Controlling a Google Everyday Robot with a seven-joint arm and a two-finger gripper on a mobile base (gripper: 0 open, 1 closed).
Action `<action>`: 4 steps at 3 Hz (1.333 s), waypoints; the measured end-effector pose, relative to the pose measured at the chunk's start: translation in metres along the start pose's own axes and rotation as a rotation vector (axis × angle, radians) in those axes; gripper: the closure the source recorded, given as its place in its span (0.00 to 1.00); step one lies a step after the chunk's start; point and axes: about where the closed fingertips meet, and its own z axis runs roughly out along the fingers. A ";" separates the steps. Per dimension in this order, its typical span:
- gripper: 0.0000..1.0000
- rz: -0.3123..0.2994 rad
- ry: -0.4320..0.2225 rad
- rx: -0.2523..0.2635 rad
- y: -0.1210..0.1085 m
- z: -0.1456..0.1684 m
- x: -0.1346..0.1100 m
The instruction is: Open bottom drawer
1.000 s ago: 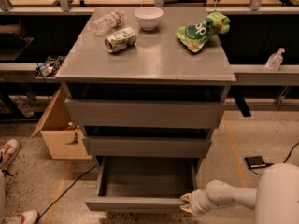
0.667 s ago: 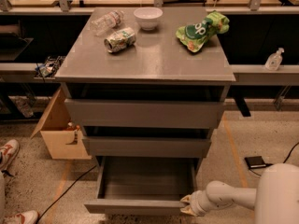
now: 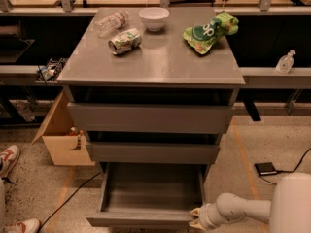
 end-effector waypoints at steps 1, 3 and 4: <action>1.00 0.035 -0.010 -0.022 0.026 -0.001 0.005; 0.51 0.001 -0.017 -0.044 0.003 -0.005 -0.003; 0.27 0.009 -0.023 -0.023 -0.019 -0.026 0.002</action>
Offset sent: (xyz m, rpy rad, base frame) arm -0.0271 -0.0006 -0.0015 0.0158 0.0335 -0.0209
